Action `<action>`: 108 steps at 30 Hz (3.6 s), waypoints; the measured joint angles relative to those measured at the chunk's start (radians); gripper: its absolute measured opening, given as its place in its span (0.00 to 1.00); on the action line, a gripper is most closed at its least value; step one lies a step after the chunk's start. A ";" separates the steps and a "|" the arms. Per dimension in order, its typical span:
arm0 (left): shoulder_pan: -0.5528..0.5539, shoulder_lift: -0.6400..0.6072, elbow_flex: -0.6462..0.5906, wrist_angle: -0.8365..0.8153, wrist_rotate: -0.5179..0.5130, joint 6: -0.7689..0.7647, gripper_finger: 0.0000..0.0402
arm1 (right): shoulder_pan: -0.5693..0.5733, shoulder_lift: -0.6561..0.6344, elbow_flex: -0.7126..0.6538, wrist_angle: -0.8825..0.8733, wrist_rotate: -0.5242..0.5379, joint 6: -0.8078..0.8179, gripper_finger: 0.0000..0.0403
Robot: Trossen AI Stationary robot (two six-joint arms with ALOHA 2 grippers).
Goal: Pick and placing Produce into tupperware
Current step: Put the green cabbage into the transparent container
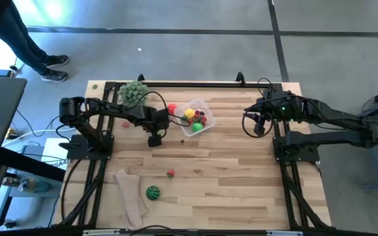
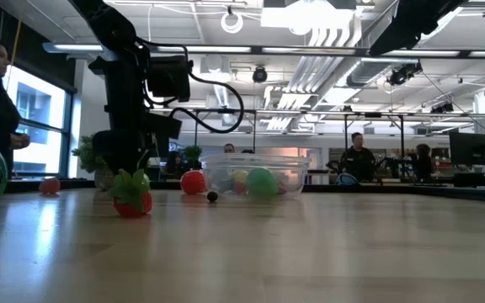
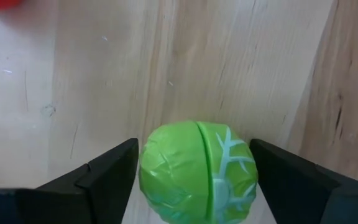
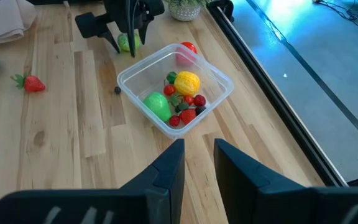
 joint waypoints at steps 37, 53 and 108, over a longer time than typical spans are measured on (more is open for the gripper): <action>0.000 -0.033 -0.001 -0.004 0.085 0.000 0.61 | 0.000 0.000 0.000 0.000 0.000 0.000 0.19; 0.000 -0.173 0.084 -0.050 0.161 -0.016 0.60 | 0.000 0.000 0.000 0.000 0.000 0.000 0.19; 0.149 0.409 0.701 0.121 0.209 0.077 0.61 | 0.000 0.000 0.000 0.000 0.000 0.000 0.19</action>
